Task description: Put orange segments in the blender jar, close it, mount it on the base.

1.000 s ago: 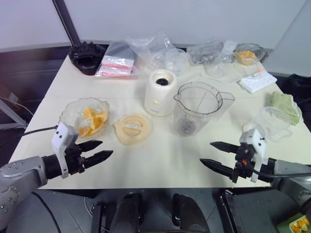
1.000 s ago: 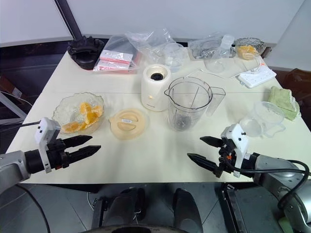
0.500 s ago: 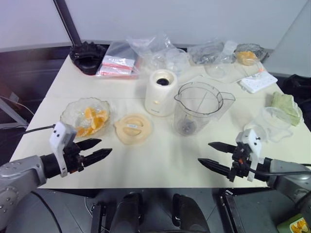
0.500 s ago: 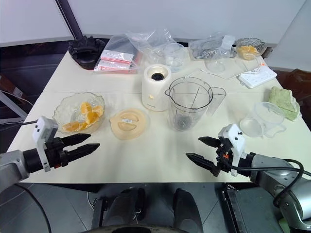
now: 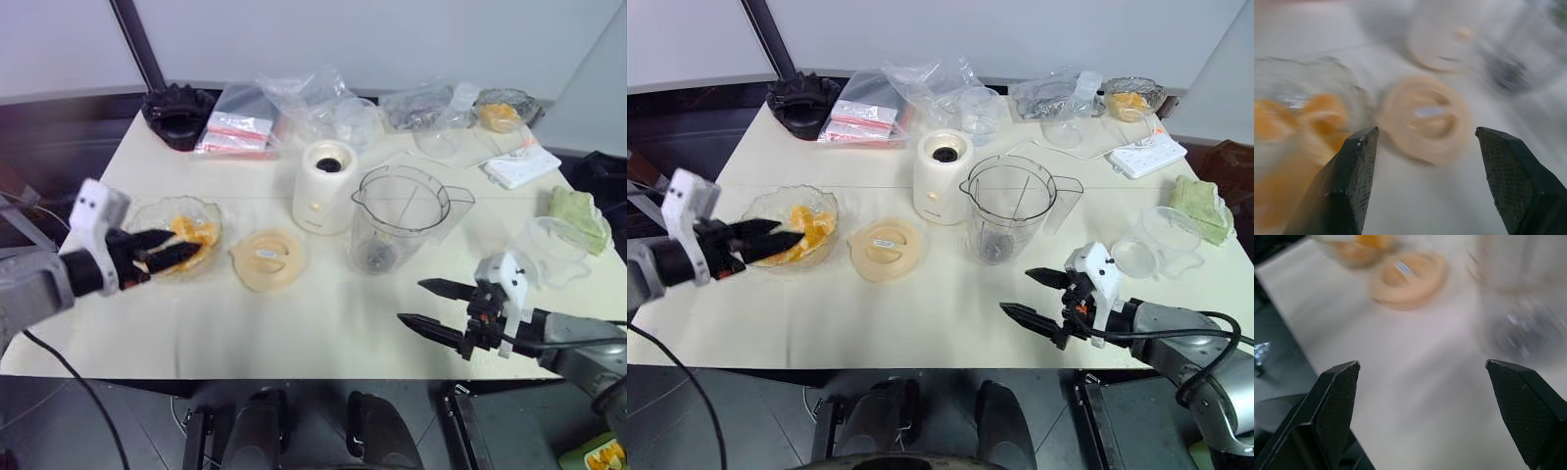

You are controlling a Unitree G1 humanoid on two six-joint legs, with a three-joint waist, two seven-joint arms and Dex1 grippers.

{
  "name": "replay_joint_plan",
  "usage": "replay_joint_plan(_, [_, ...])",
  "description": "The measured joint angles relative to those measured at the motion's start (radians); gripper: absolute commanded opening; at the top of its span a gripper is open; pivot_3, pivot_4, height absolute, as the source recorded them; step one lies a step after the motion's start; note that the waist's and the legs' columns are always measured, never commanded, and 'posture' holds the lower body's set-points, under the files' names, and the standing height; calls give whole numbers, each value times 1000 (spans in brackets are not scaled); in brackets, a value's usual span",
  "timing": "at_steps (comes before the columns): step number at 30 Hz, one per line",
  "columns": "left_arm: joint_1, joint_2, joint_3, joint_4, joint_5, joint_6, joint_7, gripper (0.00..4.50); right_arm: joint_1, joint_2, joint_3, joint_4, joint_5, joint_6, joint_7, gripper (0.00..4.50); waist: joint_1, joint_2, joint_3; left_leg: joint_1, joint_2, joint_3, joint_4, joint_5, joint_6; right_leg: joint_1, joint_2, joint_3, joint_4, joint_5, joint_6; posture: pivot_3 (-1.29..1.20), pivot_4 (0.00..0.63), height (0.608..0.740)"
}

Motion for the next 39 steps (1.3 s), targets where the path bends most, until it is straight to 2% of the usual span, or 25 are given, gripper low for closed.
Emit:
replay_joint_plan(4, [-246, -116, -59, 118, 77, 103, 210, 3307, -17, 1, 56, -80, 2, 11, -30, 4337, -3, -3, -1, 0, -2, -1, 1, 1, 1, 3, 0, 0, -1, 0, 0, 0, 150, 740])
replay_joint_plan(7, [-437, -269, -75, 241, 220, 290, 438, 3307, -30, 1, 75, -99, 3, 21, -53, 4337, -2, -8, 1, 1, -3, -2, 3, 1, 1, 5, 0, 1, -1, 3, 5, 0, 150, 740])
replay_joint_plan(9, [-536, -331, -84, 380, 283, 379, 565, 3307, -33, -2, 74, -115, 8, 25, -61, 4337, -3, -12, 1, 1, -3, -3, 3, 1, 1, 5, 1, 1, -1, 3, 6, 0, 150, 740])
replay_joint_plan(13, [-633, -449, -83, 498, 421, 401, 670, 3307, 3, -15, 74, -119, -4, 11, -50, 4337, -3, -16, 3, 1, -3, -3, 3, 1, 1, 5, 1, 0, -1, 3, 6, 0, 150, 740])
replay_joint_plan(18, [-653, -479, -69, 639, 595, 374, 706, 3307, 65, -30, 74, -93, -63, -37, -24, 4337, -10, -16, 3, 1, -2, -3, 2, 1, 0, 4, 1, 0, 0, 3, 6, 0, 150, 740])
replay_joint_plan(22, [-653, -505, -51, 701, 677, 353, 706, 3307, 82, -28, 74, -91, -80, -60, -20, 4337, -2, -17, 3, 2, -2, -3, 2, 2, -1, 4, 1, 0, 1, 3, 5, 0, 150, 740])
replay_joint_plan(36, [-655, -570, 6, 795, 800, 306, 625, 3307, 118, -11, 73, -155, -59, -29, -94, 4337, -2, -18, 3, 1, -2, -3, 3, 2, -1, 5, -1, 0, 1, 3, 5, 0, 150, 740])
replay_joint_plan(39, [-655, -582, 12, 802, 819, 306, 623, 2556, 104, -12, 72, -155, -57, -19, -104, 4337, -3, -18, 3, 1, -2, -3, 3, 2, -1, 5, -1, 0, 0, 3, 5, 0, 150, 740])
